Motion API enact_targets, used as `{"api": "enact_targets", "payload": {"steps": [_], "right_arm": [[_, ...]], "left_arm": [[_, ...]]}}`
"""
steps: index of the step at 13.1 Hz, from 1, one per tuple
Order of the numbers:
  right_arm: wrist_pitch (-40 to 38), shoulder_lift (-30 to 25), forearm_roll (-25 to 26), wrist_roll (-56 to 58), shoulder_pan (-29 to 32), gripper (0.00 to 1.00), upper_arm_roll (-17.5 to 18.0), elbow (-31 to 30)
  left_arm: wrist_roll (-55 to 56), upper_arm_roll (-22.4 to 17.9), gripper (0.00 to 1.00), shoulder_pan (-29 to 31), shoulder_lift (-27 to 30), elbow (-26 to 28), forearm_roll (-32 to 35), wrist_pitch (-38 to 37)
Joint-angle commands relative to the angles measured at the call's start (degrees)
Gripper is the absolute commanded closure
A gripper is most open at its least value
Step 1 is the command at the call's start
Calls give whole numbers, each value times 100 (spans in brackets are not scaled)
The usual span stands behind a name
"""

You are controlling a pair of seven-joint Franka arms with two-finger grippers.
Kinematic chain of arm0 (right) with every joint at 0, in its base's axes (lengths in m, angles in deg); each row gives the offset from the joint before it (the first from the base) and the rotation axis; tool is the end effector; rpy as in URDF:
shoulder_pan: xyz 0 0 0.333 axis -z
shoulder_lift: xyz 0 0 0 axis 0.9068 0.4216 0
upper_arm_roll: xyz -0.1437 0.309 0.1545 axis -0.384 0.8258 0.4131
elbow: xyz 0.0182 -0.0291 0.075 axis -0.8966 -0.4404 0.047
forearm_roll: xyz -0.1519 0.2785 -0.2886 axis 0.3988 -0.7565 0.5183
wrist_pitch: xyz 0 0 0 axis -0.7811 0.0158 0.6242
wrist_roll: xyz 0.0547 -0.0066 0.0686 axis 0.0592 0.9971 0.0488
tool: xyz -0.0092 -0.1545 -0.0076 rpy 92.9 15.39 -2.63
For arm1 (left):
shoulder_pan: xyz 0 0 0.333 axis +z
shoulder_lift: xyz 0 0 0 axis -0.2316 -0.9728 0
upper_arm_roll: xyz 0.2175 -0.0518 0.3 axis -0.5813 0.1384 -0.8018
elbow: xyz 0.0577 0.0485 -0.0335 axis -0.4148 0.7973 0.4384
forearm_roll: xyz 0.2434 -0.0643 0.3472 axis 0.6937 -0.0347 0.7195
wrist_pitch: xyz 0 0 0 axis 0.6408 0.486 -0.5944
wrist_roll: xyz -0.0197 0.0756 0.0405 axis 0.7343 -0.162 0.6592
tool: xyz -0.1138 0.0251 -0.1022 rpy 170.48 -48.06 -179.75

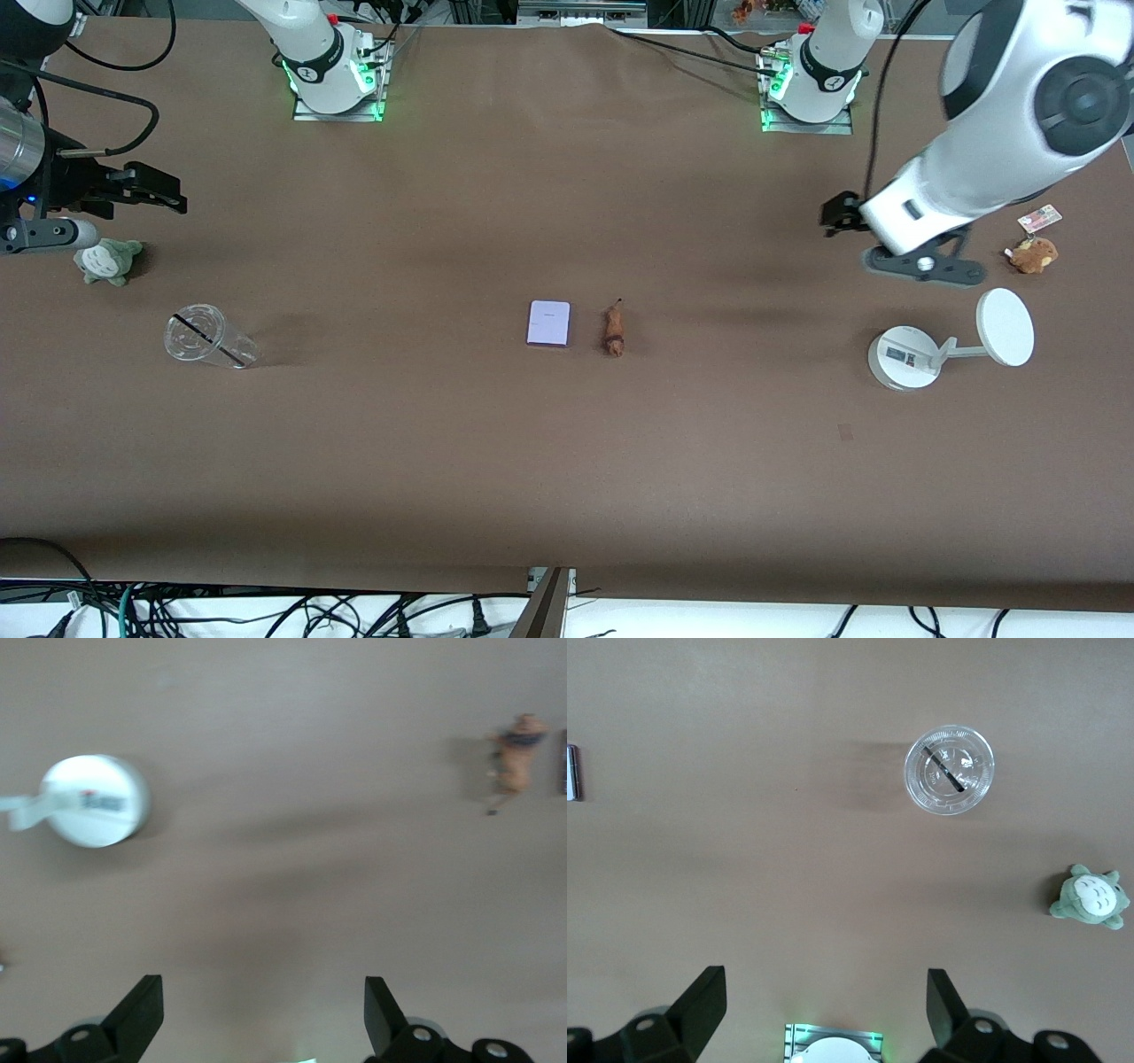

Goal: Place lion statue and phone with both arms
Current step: 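Move the left gripper down to the brown lion statue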

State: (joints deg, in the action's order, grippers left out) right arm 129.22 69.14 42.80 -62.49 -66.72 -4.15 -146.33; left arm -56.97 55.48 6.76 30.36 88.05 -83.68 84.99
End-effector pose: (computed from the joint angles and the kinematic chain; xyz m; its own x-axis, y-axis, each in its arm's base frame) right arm 0.5905 0.0078 0.5850 0.9812 0.0832 -0.1739 0.0796 -0.9964 -0.0277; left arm 0.5874 -0.1577 0.5032 0.9629 -0.1904 -0.1913 -0.1878 -0.9817 0.0319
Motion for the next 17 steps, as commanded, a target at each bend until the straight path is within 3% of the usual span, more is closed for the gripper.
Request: {"api": "enact_targets", "payload": {"steps": [1,4,12,15,17], "right_arm": [[-6,41,-57,50,42,0,40,100],[-6,41,-57,59,60,0,31,91],[-41,94,-57,85,69,0,31,91],[-41,103,-66,181,69,0,31,82],[-49,120,-66,270,121,0,22,82]], "left_arm": [[181,145,0,-286,-384,-124,-159,519],[569,339,0,-619,-885,-116,-159,1493],[596,357,0,-1481,-2414,25,-115,4360],[605,357,0,-1658,-2767,752,-71,6255],[623,348,0,-1771,-2872,886,-71,6568]]}}
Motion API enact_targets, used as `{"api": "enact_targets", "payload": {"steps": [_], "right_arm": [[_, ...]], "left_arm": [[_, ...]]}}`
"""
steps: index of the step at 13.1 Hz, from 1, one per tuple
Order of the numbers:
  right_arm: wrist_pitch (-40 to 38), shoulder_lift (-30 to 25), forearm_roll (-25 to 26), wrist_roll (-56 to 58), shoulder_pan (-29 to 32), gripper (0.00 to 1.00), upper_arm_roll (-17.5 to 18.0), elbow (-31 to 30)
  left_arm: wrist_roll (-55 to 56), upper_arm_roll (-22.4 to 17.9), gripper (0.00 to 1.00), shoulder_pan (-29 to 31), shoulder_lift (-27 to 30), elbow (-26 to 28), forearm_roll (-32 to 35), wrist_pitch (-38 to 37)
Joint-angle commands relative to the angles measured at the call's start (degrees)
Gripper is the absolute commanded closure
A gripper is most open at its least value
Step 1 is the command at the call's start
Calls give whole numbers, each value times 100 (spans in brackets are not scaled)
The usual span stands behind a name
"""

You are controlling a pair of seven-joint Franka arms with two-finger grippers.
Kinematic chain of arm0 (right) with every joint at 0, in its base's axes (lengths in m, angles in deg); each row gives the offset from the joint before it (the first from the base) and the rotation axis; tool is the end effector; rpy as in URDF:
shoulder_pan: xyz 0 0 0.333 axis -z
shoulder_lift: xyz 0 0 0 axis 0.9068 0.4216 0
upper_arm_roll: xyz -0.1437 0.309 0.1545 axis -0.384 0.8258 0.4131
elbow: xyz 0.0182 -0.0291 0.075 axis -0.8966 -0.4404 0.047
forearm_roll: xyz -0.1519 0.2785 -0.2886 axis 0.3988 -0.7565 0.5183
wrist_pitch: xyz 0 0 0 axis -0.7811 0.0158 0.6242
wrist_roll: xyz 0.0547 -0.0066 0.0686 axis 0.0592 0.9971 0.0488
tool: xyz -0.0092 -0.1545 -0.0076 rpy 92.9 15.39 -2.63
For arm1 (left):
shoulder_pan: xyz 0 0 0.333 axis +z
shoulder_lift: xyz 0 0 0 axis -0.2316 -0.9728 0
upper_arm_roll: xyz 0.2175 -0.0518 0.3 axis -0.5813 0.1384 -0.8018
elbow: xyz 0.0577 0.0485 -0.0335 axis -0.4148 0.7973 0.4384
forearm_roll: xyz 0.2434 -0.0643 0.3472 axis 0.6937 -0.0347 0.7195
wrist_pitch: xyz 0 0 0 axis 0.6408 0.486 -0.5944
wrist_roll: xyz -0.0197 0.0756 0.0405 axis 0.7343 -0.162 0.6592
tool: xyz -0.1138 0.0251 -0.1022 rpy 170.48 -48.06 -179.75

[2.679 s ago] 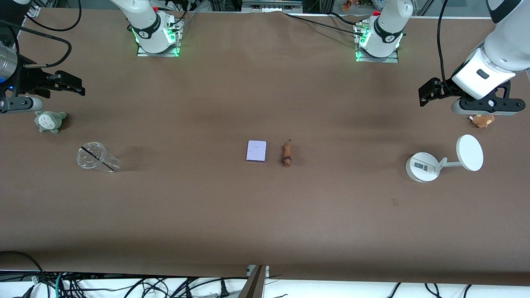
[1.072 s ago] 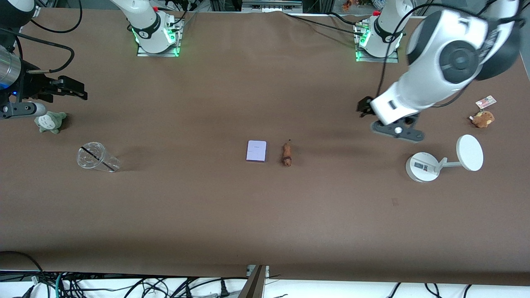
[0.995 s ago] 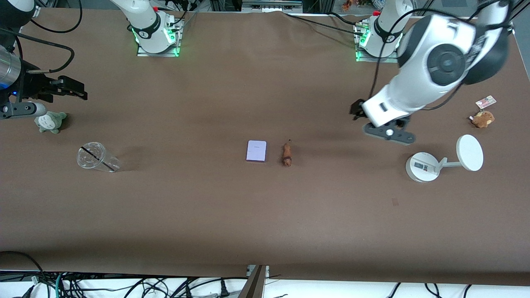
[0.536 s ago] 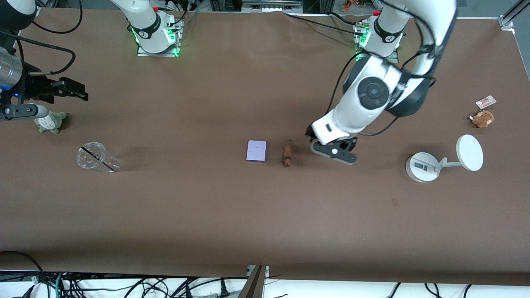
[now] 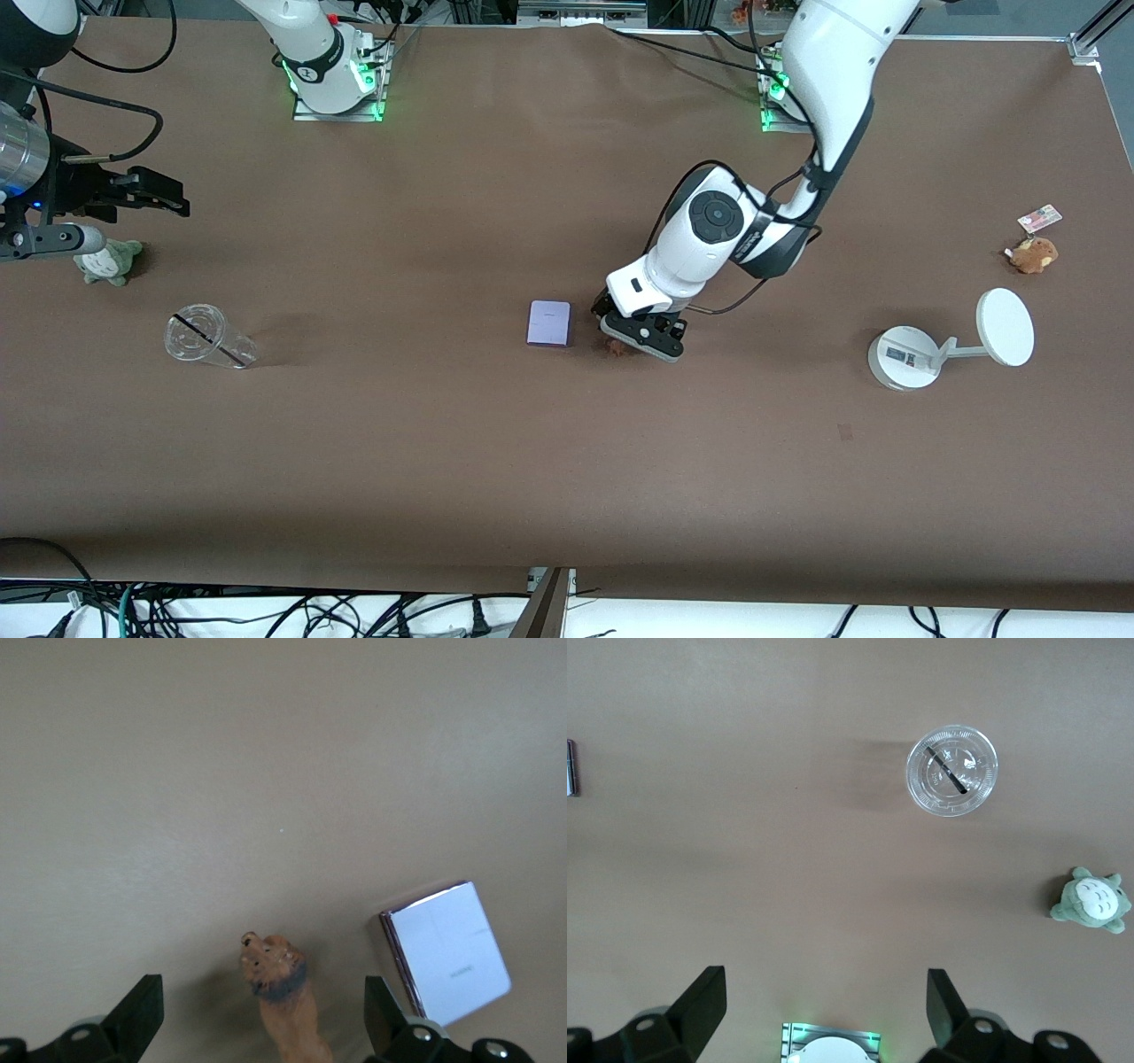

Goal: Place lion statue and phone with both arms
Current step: 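Close the left gripper on the lion statue and lift it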

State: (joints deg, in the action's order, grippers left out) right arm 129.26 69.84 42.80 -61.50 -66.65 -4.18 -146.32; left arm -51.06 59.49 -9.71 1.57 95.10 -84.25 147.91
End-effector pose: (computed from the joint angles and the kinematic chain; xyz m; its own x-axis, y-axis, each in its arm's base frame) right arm 0.5937 0.0068 0.5779 0.9779 0.0987 -0.1845 0.0945 -0.9950 -0.0314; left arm 0.6147 -0.4204 0.2055 0.9138 -0.3178 0.2527 -0.3694 -0.9091 0.1926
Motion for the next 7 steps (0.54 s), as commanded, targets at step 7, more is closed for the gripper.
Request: {"api": "enact_targets", "payload": {"steps": [7], "right_arm": [[-53,51,-57,223,141,0,26,81]], "left_arm": [[59,-52,5,-151,-249,120,-14,373]]}}
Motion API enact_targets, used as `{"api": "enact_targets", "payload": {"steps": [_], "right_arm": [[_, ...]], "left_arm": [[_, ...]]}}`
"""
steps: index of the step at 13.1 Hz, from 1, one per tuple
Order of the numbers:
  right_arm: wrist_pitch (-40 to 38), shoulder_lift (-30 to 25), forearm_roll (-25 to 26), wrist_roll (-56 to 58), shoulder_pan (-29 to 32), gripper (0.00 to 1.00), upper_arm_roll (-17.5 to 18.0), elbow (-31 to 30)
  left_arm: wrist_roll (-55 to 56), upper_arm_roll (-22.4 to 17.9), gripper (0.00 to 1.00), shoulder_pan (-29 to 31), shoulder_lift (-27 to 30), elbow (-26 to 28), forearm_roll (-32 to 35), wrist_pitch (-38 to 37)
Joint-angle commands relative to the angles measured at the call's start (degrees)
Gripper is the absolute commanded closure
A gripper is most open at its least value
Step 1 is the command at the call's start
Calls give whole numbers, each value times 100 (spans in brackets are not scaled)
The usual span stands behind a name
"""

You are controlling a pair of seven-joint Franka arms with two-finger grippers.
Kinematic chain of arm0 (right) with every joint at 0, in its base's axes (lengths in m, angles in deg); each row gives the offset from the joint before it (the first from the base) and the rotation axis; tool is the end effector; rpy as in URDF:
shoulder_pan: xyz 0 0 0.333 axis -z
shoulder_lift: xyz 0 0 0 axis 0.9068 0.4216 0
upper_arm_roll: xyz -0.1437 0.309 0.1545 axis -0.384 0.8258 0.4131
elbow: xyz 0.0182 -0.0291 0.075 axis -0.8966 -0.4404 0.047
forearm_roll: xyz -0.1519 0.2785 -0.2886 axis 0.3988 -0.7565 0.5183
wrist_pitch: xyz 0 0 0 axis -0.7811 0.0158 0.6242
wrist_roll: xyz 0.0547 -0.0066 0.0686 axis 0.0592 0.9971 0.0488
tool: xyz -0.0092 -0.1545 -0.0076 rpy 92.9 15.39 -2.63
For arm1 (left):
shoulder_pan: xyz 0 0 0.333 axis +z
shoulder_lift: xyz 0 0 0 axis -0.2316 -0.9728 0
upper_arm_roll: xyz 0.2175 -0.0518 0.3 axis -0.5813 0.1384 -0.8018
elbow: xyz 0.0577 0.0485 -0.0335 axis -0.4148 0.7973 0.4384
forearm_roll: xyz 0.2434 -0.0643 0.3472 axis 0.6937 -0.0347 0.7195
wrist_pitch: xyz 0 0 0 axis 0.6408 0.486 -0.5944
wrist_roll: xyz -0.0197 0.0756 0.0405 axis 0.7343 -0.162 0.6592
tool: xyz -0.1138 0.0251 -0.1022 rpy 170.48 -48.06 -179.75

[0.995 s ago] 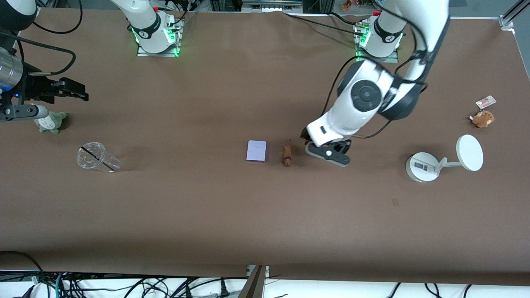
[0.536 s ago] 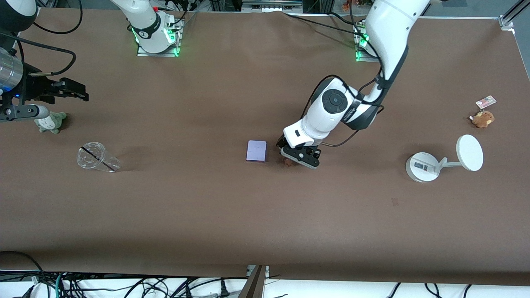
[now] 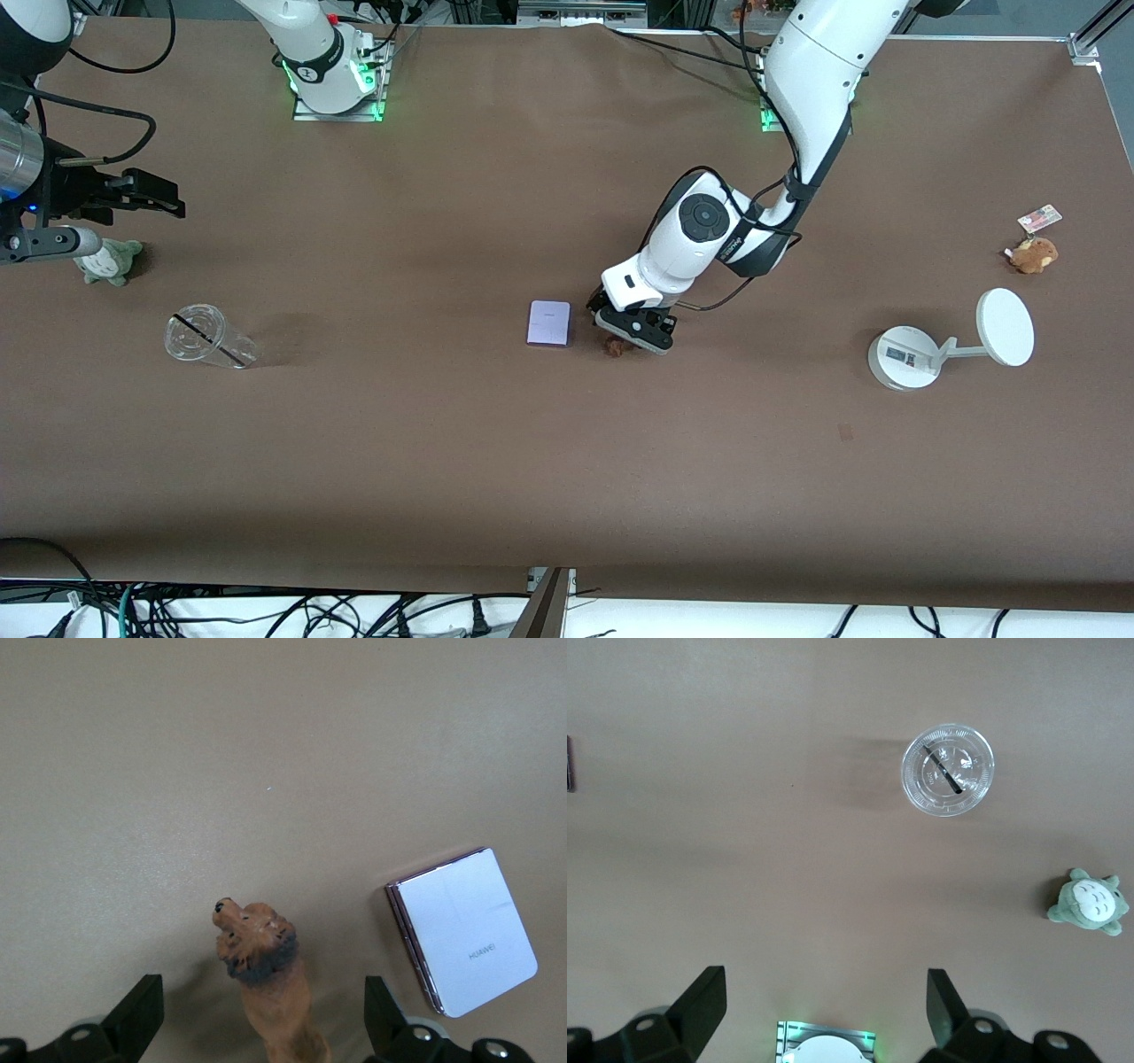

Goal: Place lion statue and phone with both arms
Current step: 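Close the left gripper on the lion statue and lift it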

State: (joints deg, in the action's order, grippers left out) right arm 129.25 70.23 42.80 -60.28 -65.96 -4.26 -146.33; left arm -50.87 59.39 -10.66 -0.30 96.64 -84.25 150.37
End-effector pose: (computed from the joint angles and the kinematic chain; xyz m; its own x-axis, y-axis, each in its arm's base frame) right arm 0.5953 -0.0011 0.5737 0.9758 0.1067 -0.1908 0.1017 -0.9942 -0.0358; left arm 0.5992 -0.4251 0.1749 0.9150 -0.3275 0.2357 -0.3744 -0.9069 0.1934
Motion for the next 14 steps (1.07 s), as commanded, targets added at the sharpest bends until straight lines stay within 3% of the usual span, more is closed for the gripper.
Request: {"api": "enact_targets", "payload": {"steps": [1,3,4,8,11,14], "right_arm": [[-52,12,-66,102,72,0,33,82],[-61,21,-57,110,72,0,33,82],[-52,21,-57,102,72,0,33,90],[-52,21,-66,102,72,0,33,82],[-44,12,-57,102,63,0,33,91],[-8,21,-75,23,10,0,85,108]], "left_arm": [[40,-43,24,-65,-79,-34,-14,153],[40,-43,51,-65,-88,-34,-14,162],[40,-52,59,-82,-79,-34,-14,171],[22,-60,74,-118,-44,-34,-5,162],[4,-69,83,-30,394,10,4,-100],[-13,-69,83,303,1087,-60,13,-1512]]}}
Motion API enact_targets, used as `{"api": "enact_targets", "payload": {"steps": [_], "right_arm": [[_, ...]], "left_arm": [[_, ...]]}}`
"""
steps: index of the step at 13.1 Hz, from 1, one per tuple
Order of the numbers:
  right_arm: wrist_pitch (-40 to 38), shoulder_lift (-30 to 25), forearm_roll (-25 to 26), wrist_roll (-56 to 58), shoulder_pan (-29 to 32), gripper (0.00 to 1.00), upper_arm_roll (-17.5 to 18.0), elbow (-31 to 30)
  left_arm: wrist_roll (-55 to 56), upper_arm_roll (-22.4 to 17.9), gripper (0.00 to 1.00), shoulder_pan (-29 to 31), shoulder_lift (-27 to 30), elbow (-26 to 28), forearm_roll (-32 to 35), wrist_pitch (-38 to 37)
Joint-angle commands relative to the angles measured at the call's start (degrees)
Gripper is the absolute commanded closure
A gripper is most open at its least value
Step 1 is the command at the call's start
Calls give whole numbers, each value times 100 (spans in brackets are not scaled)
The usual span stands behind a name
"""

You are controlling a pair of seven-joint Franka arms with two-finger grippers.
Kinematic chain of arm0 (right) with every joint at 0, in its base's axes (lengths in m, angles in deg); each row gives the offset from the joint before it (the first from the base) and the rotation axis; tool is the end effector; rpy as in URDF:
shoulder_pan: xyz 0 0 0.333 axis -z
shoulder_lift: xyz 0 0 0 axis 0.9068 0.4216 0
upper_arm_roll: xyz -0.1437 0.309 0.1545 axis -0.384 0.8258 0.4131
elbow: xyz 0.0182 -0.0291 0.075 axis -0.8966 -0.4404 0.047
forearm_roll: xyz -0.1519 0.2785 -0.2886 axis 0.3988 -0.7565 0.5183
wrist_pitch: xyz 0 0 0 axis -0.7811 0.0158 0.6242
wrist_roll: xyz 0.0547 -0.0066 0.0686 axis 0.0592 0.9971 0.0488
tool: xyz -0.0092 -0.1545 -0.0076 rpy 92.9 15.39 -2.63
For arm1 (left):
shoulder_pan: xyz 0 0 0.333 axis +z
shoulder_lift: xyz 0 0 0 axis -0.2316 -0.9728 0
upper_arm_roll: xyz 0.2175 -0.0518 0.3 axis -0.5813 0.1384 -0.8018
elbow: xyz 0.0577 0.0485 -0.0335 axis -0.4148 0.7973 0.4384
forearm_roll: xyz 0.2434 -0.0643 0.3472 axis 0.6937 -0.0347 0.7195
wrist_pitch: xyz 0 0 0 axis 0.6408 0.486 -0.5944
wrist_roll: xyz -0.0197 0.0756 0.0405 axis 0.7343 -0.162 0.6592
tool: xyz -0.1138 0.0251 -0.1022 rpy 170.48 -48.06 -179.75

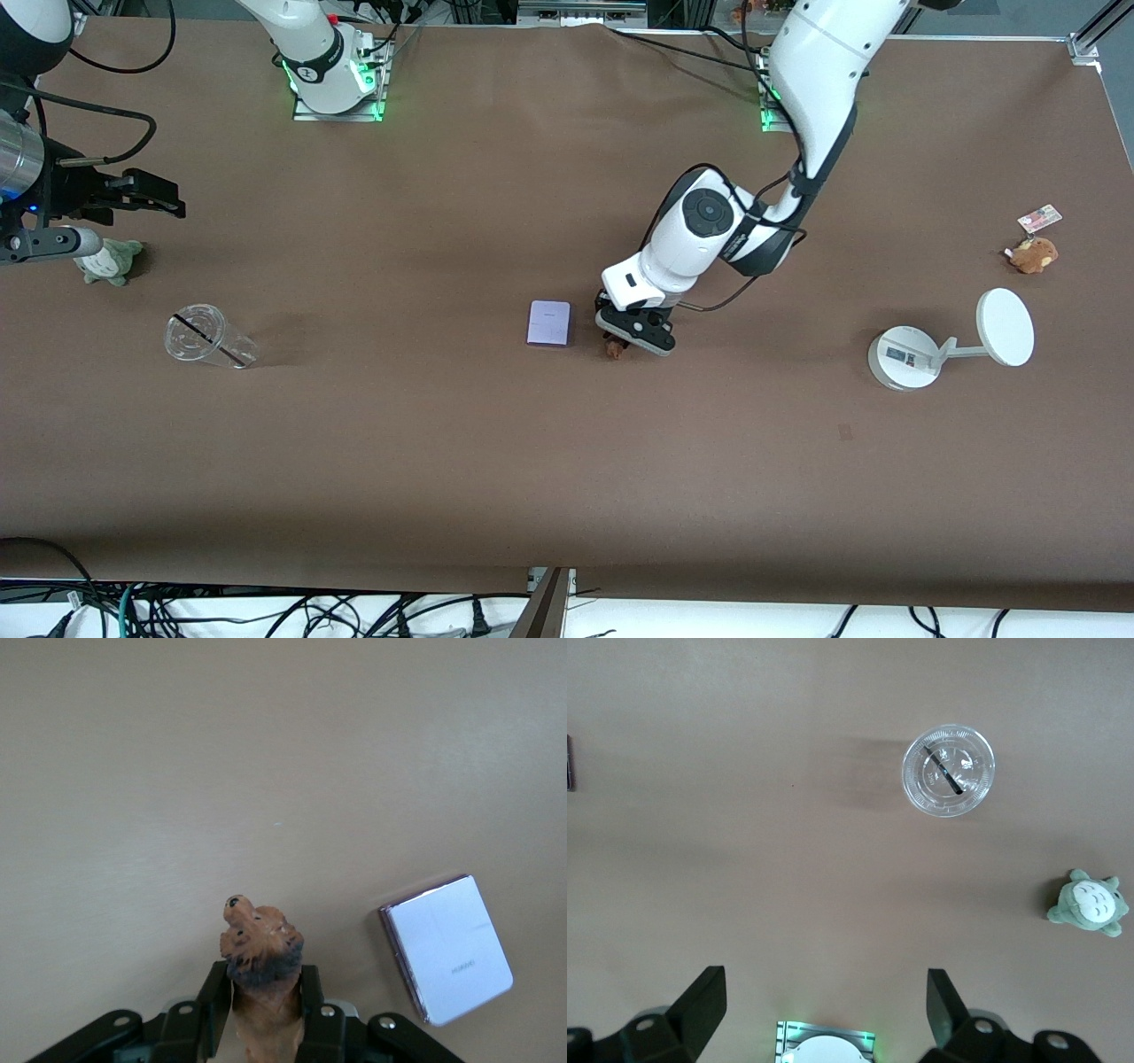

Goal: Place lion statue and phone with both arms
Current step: 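Close the left gripper on the lion statue and lift it, then carry the lion toward the white lamp while the right gripper reaches the phone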

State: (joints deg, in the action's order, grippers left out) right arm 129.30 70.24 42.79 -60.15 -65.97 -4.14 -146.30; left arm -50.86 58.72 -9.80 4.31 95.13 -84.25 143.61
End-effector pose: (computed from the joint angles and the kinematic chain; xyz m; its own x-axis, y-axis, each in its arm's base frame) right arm 0.5956 0.0002 0.5739 0.9756 0.1112 -0.1895 0.1062 -0.9937 -0.0365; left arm 0.6152 -0.4120 0.2297 0.9189 -0.3221 0.2279 -0.3640 -0.9148 0.1750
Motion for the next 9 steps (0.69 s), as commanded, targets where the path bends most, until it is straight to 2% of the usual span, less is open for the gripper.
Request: {"api": "enact_targets", "payload": {"steps": [1,4,7,9], "right_arm": [[-5,46,-74,-34,-14,0,109,114],[-5,203,-66,-550,-496,0,101,324],[179,493,-83,-1438,-1102,0,101,518],[521,651,-92,-2106,-1489,0,101,519]], "left_arm": [[-101,6,82,331,802,56,21,-1242],[-777,15,82,866,1329,-6,21,-2585],[-823,-20,81,1280,1620,-296,30,-3835],[-901,-29,81,1797,1621,-288,39,-3935]]}}
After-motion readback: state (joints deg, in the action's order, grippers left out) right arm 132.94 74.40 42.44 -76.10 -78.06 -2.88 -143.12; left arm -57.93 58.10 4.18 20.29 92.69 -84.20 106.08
